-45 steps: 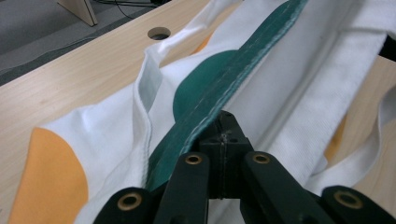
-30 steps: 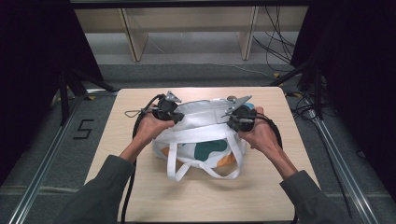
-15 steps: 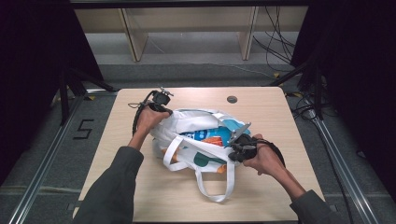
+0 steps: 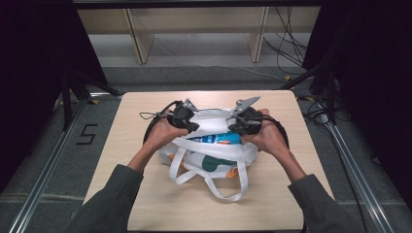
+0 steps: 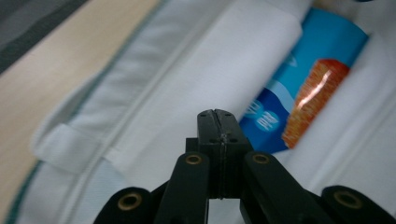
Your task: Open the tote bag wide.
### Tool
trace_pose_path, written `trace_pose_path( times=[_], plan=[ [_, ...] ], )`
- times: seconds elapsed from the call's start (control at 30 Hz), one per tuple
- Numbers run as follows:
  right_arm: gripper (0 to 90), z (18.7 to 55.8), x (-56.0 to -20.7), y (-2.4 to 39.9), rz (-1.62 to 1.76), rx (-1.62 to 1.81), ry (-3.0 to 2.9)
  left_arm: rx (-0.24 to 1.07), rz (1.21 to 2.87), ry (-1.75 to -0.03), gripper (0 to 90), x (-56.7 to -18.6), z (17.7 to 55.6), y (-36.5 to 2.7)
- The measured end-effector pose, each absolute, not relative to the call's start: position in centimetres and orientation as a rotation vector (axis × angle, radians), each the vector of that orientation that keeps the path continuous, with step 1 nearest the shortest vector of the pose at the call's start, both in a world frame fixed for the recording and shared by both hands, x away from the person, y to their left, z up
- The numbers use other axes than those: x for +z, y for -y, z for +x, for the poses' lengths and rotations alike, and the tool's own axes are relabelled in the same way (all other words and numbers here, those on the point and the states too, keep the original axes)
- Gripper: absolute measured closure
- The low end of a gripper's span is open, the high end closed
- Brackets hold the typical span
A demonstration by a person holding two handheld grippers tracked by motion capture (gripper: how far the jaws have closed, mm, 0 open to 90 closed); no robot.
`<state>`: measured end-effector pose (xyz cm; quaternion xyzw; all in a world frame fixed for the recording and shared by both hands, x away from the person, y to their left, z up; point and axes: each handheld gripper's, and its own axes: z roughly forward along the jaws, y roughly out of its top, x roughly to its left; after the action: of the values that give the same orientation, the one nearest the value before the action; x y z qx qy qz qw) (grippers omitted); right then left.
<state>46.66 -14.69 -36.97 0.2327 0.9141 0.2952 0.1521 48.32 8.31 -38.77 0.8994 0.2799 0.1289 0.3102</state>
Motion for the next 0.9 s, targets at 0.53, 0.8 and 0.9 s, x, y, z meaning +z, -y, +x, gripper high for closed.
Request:
trace_pose_path(
  times=[0.53, 0.8, 0.9],
  plan=[
    [90.0, 55.4, -41.7, 12.2, 0.81, 0.447, -2.564, 0.078, 2.592, -0.569, 89.7, -44.5, 43.3, -9.6],
    [90.0, 55.0, -40.5, 13.4, 0.86, 0.592, -2.561, 0.185, 2.412, -0.651, 87.7, -41.8, 45.3, -10.3],
    [90.0, 53.3, -38.7, 13.8, 0.779, 0.701, -2.555, 0.265, 2.341, -0.786, 87.6, -40.7, 48.8, -10.3]
  ],
)
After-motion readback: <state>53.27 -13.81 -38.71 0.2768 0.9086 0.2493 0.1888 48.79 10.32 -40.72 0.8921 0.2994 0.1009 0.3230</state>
